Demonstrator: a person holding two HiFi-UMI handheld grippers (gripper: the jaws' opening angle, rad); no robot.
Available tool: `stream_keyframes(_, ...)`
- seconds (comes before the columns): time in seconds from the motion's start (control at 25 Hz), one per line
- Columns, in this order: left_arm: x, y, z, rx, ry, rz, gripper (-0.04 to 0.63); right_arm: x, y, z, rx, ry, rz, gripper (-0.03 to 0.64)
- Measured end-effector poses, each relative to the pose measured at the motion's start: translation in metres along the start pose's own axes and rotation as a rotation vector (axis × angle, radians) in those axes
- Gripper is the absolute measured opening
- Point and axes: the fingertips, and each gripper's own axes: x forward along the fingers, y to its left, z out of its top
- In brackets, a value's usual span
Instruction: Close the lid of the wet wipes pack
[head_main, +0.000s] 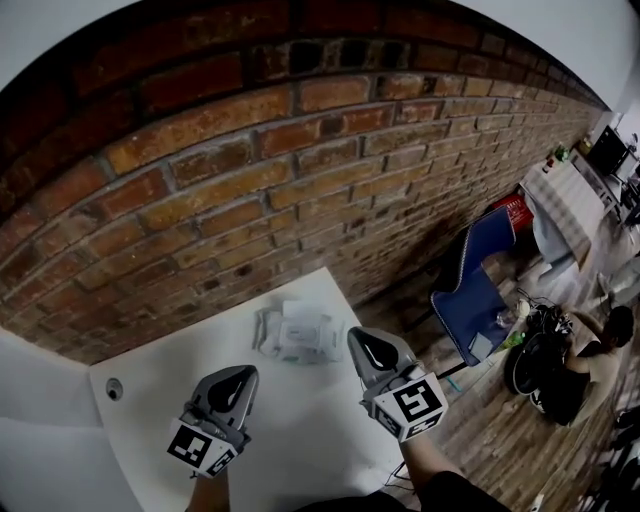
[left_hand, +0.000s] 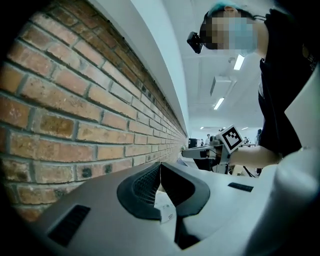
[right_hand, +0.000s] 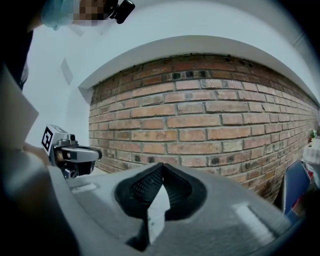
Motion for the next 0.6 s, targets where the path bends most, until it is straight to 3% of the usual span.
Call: stream_keyframes(0.6, 0.047, 0.03, -0.069, -0.082, 0.088, 0.02, 0.003, 0.071, -0.036, -0.037, 0.047, 0.01, 0.011, -0.002)
